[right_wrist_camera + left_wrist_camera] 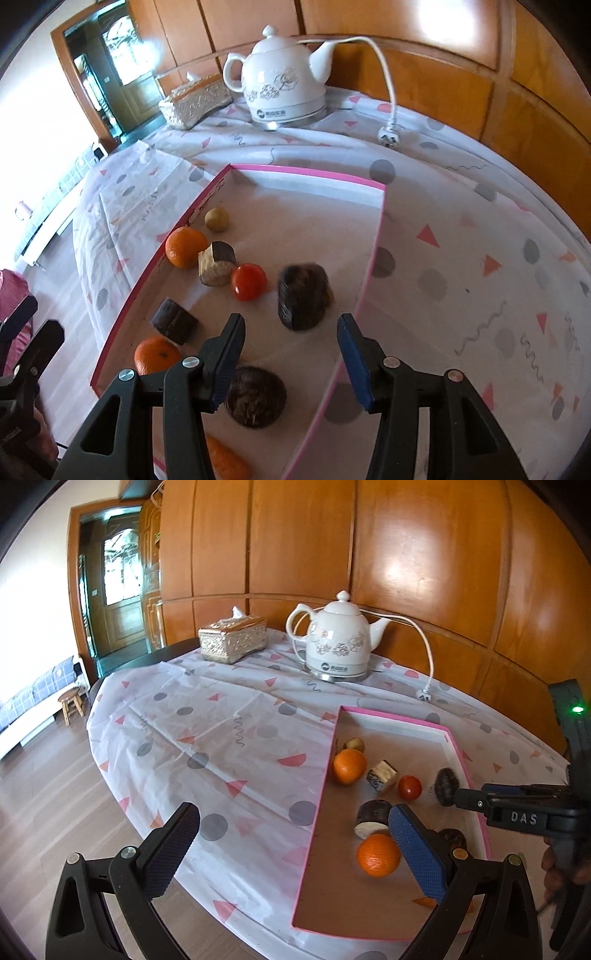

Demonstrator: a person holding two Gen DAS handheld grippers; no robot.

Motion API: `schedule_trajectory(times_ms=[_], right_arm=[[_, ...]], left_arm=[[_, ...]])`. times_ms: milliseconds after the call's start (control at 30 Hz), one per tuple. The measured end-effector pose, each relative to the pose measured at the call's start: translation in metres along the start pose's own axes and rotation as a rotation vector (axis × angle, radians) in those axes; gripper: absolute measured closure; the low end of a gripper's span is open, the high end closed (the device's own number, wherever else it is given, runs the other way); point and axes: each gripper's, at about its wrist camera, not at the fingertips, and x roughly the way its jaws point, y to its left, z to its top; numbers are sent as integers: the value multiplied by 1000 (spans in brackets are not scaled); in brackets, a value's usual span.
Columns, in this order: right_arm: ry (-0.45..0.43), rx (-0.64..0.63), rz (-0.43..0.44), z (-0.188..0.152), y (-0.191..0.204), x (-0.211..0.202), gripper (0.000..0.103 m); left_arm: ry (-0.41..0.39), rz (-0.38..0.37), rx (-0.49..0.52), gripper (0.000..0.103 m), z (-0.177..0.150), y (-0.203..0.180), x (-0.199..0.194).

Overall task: Organize fruits
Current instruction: 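Carry the dark fruit into the pink tray and open the right gripper, then withdraw the right tool from the tray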

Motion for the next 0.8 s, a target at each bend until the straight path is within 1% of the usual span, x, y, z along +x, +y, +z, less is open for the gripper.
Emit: schedule_trajectory(times_ms=[167,267,367,467,567,700,800], right_arm=[[-53,20,-54,-19,3,-19,50],[-94,35,-105,-33,6,-32,46],[-126,62,-142,-47,7,-44,45],[-152,87,-167,-60,7,-53,44],[-168,118,-188,-72,5,-60,39],[-186,145,-218,-83,2,-67,39],[-196,160,-224,-86,0,-70,39]], left_arm=[[-7,-19,22,0,-1,-12,-5],[-12,-36,38,0,-2,-19,-10],[-20,-51,58,0,-5,-28,-16],[-24,-50,75,0,-7,-36,-21],[-21,-72,80,0,-10,-41,-24],[-19,-55,87,0,-13,-46,-27],[-27,-39,96,0,-14,-48,-30]])
